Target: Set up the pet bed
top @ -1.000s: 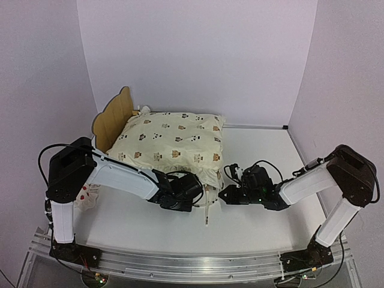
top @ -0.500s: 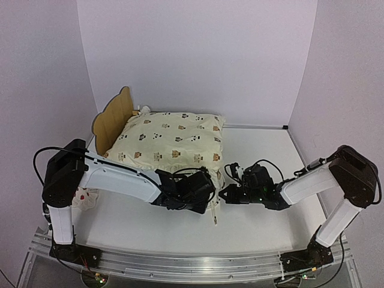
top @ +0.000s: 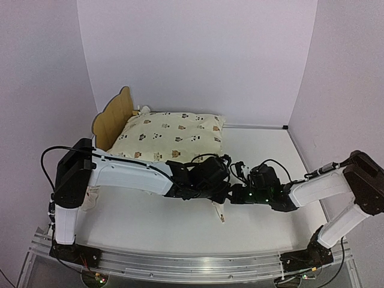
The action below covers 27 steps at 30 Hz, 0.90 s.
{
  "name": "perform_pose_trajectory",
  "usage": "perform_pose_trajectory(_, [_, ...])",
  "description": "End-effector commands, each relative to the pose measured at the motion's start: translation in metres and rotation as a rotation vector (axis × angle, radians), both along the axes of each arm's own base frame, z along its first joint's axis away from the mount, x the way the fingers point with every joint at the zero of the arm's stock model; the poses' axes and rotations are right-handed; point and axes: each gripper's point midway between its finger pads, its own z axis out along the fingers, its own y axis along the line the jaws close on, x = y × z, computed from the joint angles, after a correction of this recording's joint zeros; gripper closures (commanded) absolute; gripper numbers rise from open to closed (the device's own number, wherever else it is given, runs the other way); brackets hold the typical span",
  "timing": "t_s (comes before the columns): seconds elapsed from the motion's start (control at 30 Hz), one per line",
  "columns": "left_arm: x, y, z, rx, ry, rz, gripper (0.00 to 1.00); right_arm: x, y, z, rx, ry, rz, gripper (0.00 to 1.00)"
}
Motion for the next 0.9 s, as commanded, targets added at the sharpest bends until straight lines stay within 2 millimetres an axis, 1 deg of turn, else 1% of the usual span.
perform_pose_trajectory(0.0, [0.013, -0.012, -0.004, -0.015, 0.0, -0.038, 1.0, -0.002, -0.007, 0.009, -0.01, -0.036, -0.011, 1.0])
perform_pose_trajectory(0.17, [0.021, -0.013, -0.014, -0.026, 0.011, -0.058, 1.0, -0.006, -0.012, 0.012, -0.016, -0.039, -0.009, 1.0])
perform_pose_trajectory(0.37, [0.026, -0.018, -0.018, -0.067, -0.009, -0.096, 1.0, -0.009, -0.015, 0.011, -0.016, -0.028, -0.014, 1.0])
perform_pose_trajectory(0.53, [0.031, -0.02, -0.024, -0.094, -0.027, -0.114, 1.0, -0.015, -0.013, 0.012, 0.001, -0.009, 0.003, 1.0])
perform_pose_trajectory(0.57, [0.032, -0.023, -0.021, -0.111, -0.035, -0.119, 1.0, -0.016, -0.012, 0.013, 0.006, -0.006, 0.011, 1.0])
perform_pose_trajectory(0.67, [0.036, -0.025, -0.026, -0.108, -0.04, -0.119, 1.0, -0.019, -0.013, 0.017, 0.009, -0.011, 0.025, 1.0])
perform_pose_trajectory(0.77, [0.038, -0.025, -0.031, -0.111, -0.045, -0.127, 1.0, -0.024, -0.019, 0.022, -0.007, -0.025, 0.033, 0.91])
perform_pose_trajectory(0.83, [0.04, -0.024, -0.032, -0.116, -0.051, -0.13, 1.0, -0.027, -0.028, 0.024, -0.035, -0.039, 0.022, 0.83])
perform_pose_trajectory(0.87, [0.041, -0.023, -0.033, -0.117, -0.054, -0.13, 1.0, -0.029, -0.034, 0.025, -0.051, -0.047, 0.014, 0.81])
